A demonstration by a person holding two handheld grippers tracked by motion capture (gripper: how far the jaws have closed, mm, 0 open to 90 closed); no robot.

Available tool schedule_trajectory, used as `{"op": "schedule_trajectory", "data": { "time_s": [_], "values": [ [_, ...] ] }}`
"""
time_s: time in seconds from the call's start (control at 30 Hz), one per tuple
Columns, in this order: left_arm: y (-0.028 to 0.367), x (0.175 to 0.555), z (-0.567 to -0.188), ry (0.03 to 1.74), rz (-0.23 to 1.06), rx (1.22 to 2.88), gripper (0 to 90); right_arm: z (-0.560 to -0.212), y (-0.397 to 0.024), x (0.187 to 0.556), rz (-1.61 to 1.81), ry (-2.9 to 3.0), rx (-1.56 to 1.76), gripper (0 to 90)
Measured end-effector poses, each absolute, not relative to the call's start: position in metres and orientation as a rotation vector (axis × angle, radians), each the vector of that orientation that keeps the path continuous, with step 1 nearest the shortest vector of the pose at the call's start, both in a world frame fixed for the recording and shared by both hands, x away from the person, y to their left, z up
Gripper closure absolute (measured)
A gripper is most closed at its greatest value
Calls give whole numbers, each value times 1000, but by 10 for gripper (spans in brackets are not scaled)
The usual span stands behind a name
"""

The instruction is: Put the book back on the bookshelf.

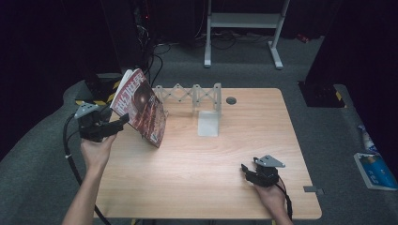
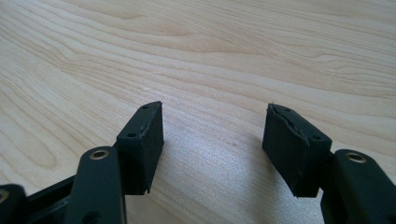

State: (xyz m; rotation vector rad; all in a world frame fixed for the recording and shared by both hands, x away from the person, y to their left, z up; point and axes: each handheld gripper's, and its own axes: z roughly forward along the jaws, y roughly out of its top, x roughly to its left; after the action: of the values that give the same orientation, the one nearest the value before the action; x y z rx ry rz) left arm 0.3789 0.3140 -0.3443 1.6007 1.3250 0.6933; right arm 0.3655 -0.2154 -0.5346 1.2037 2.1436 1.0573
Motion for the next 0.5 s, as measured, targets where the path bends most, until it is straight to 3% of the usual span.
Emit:
{"op": "schedule_trajectory", "data": {
  "time_s": [0.5],
  "values": [
    [303, 363, -351, 1284, 679, 1630, 239, -535, -216, 366, 1057, 2145, 1204, 383]
  ]
}}
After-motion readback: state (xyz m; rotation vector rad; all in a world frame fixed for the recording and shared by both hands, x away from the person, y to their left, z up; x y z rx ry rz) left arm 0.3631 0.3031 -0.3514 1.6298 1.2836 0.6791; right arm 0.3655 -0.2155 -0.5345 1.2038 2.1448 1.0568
